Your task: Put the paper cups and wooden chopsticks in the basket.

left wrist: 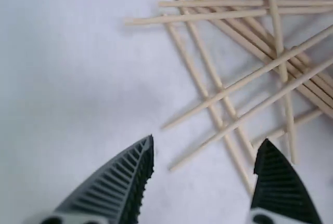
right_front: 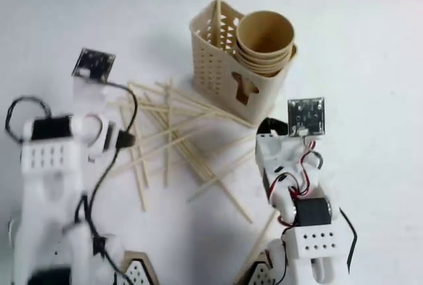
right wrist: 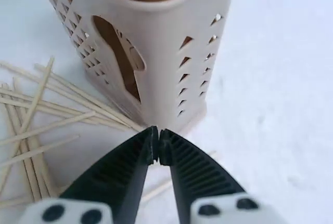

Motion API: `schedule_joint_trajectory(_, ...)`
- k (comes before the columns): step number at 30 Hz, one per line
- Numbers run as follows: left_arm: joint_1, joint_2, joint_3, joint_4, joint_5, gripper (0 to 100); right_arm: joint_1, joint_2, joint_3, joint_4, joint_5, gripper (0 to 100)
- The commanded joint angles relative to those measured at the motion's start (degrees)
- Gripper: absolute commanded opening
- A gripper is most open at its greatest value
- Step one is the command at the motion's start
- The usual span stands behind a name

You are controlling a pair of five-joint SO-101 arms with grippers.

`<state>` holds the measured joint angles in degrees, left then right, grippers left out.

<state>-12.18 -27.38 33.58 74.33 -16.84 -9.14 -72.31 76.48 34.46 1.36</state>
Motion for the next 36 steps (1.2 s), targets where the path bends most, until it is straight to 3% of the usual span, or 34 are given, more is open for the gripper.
schedule_joint_trajectory(1,1.01,13.32,-9.23,-0.44,1.49,31,0.92,-1.45,2.46,-5.93,0.09,2.0)
schedule_joint_trajectory(10,1.01,36.88,-23.56,-0.53,4.13,31,0.92,-1.45,5.36,-9.36,0.00,1.9)
schedule_joint_trajectory(23,1.10,54.55,-39.12,-0.53,7.47,30,1.01,-1.45,5.36,-9.27,-4.75,2.0)
schedule_joint_trajectory(36,3.21,63.43,-46.59,2.55,6.86,2,1.10,-1.45,5.36,-9.27,-5.01,1.9)
